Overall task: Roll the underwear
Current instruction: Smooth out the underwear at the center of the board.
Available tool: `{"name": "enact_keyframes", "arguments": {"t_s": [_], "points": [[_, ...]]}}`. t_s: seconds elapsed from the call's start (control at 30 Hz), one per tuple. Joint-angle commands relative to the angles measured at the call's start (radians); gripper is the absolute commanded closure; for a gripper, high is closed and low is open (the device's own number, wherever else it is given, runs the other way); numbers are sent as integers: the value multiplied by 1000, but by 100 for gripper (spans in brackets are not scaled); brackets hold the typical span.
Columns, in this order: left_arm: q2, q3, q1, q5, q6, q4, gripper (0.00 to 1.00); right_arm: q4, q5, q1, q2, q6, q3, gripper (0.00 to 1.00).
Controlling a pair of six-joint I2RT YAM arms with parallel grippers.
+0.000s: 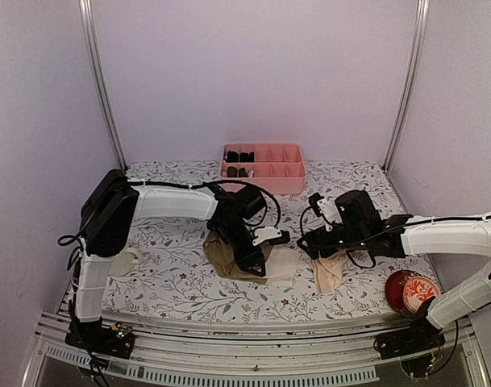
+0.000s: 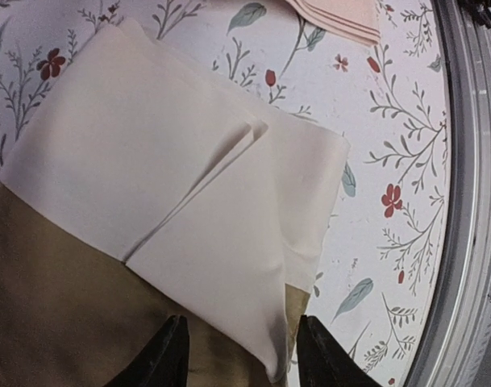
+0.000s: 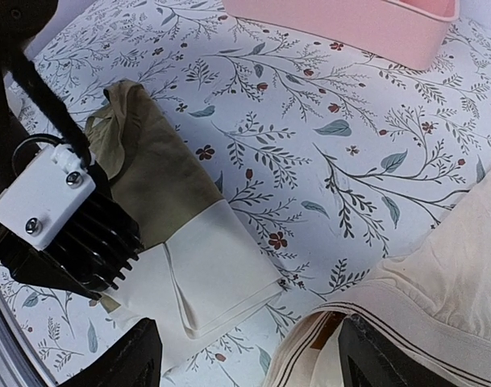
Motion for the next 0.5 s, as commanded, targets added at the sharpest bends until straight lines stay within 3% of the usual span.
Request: {"name": "enact_keyframes", "arguments": {"t_s": [0.0,0.27,0.47], "points": [[19,6,-17,4,-4,-20,54,20,26,-5,-16,7,-16,23],[34,23,-20,7,0,-5,73,36,-18,-6,11,-14,-16,24],[-1,-20,-22,-23,23,55,100,97,-189,-5,32,-75,-34,34]]}}
